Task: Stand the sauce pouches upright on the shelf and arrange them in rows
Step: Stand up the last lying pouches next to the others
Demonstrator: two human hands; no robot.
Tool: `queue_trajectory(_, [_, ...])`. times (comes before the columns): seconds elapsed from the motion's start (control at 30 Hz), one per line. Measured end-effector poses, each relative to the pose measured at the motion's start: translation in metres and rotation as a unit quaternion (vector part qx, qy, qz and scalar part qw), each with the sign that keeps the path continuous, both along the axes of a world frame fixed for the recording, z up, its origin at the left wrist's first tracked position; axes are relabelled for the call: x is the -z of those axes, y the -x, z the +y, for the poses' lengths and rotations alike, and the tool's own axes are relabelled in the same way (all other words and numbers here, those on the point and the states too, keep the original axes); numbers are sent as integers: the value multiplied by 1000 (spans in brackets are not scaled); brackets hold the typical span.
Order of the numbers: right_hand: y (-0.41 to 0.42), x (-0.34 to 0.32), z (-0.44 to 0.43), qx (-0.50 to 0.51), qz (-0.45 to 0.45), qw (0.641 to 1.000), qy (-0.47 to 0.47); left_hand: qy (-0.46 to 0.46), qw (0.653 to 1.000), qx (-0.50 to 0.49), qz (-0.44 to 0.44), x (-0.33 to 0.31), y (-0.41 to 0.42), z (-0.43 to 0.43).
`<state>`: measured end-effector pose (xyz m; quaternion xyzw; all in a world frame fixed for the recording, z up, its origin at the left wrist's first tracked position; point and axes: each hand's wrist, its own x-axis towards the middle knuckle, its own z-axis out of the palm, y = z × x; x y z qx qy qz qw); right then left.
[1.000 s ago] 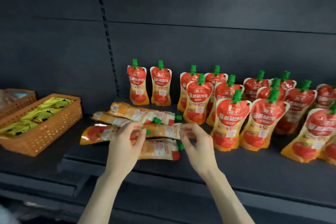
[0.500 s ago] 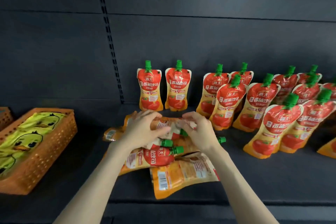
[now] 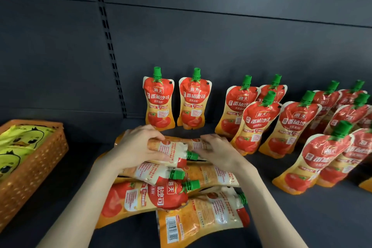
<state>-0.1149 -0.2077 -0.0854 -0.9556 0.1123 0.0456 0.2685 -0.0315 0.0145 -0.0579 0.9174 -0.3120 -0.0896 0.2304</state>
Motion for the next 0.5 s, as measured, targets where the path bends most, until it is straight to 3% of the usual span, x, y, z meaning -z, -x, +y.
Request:
queue_trajectory(0.13, [-2, -6, 4, -4, 4, 999, 47, 11, 1000, -4, -8, 1, -4, 4])
queue_trajectory(0.3, [-2, -7, 7, 32, -14, 999, 23, 14, 1000, -6, 8, 2, -12, 11])
queue_trajectory(0.5, [10, -19, 14, 70, -97, 992, -45, 78, 996, -11, 44, 2, -15, 17])
